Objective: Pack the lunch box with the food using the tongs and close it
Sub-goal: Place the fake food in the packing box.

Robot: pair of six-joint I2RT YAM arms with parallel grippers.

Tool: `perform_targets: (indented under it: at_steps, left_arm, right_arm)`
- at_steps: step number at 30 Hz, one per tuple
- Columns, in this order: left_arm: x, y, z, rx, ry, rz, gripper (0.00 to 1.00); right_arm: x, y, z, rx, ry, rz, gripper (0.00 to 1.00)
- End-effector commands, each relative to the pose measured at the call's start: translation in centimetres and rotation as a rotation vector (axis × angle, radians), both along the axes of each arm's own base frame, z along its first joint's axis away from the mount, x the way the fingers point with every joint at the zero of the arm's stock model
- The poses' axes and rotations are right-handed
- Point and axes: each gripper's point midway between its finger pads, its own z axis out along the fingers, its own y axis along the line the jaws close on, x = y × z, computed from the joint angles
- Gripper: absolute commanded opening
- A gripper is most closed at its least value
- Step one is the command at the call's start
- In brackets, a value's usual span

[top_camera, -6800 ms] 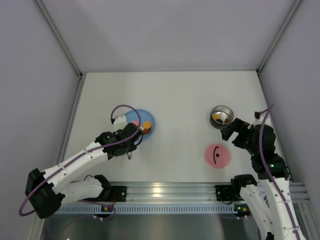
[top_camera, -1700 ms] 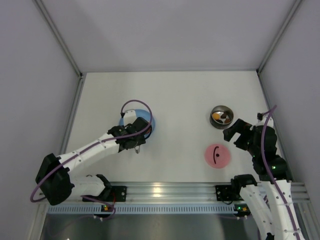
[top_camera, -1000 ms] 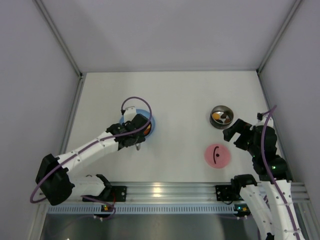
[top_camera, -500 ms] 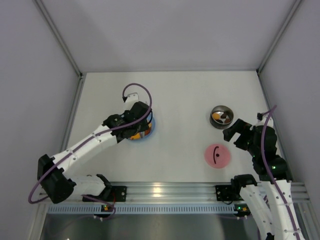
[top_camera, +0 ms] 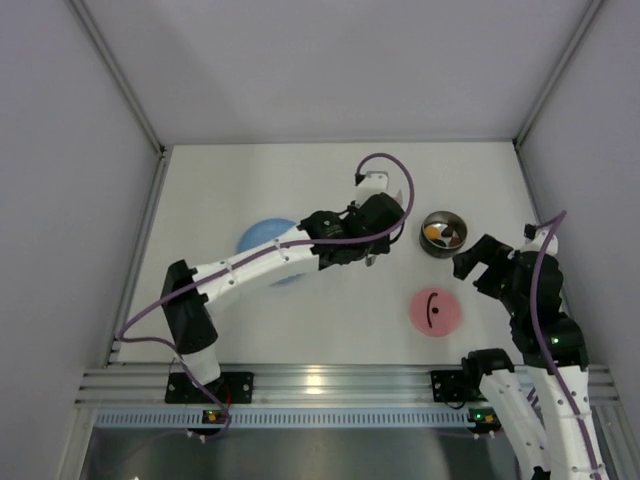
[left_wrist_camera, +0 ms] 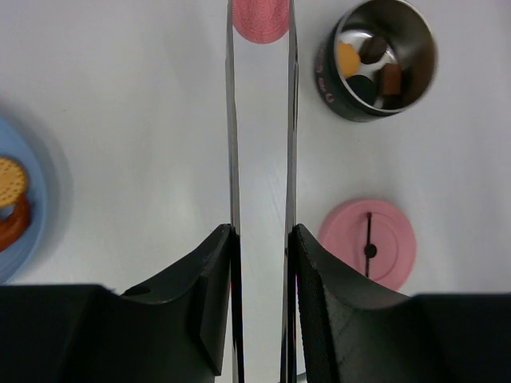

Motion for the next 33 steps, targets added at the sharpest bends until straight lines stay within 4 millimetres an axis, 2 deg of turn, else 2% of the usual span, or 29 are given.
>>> perform_targets:
  at_steps: [1,2,3,4,5,7,11,13,17,22,27,33]
  left_arm:
    - [-0.2,-5.2,2.3,-0.075,-0.06,-0.098,0.23]
    - [-0.1,-6.5,1.2,-0.069,-0.051,-0.115,0.24]
    - [-0.2,-7.8,1.9,-0.096,-0.057,-0.141,0.24]
    - [-0.5,-8.8,1.7,-0.099,-0.053,-0.16,0.24]
    - [-0.4,-9.9,0.3,-0.089,-0.038,-0.175,0.24]
    - [-0.9,-11.7,0.1,-0.108,-0.038,-0.221,0.24]
    - [-0.8,-13.7,-1.7,-0.124,-0.028,-0.254,0.24]
    - [-0.7,-14.0,-2.1,-0.122,-0.03,-0.254,0.24]
    - [-0.6,-14.0,-2.7,-0.109,-0.028,-0.259,0.35]
    - [-0.7,-13.9,-1.7,-0.12,-0.047,-0.269,0.47]
    - [-0.6,-13.6,-0.8,-0.121,-0.071,-0.274,0.55]
    - [-0.6,-12.8,0.9,-0.134,-0.102,-0.268,0.54]
  right_arm:
    - [-0.5,-1.2,3.0,-0.017,-0.07,-0.055,1.0]
    - [-0.6,-1.4,3.1,-0.025,-0.069,-0.062,0.99]
    - [-0.7,-1.6,3.5,-0.032,-0.077,-0.075,0.99]
    - [-0.9,-1.8,3.5,-0.042,-0.071,-0.079,1.0]
    - [-1.1,-1.9,3.6,-0.045,-0.073,-0.082,0.99]
    - [-1.3,-2.2,4.1,-0.051,-0.082,-0.095,0.99]
    - [-1.6,-2.1,4.4,-0.049,-0.087,-0.091,1.0]
    - [-1.6,-2.1,4.5,-0.05,-0.088,-0.09,0.99]
    - [-1.6,-2.1,4.2,-0.049,-0.083,-0.085,0.99]
    - [-1.6,-1.9,3.9,-0.045,-0.076,-0.081,0.99]
    - [-1.6,-1.9,3.8,-0.044,-0.077,-0.079,0.99]
    - [-1.5,-1.8,3.7,-0.044,-0.077,-0.076,0.99]
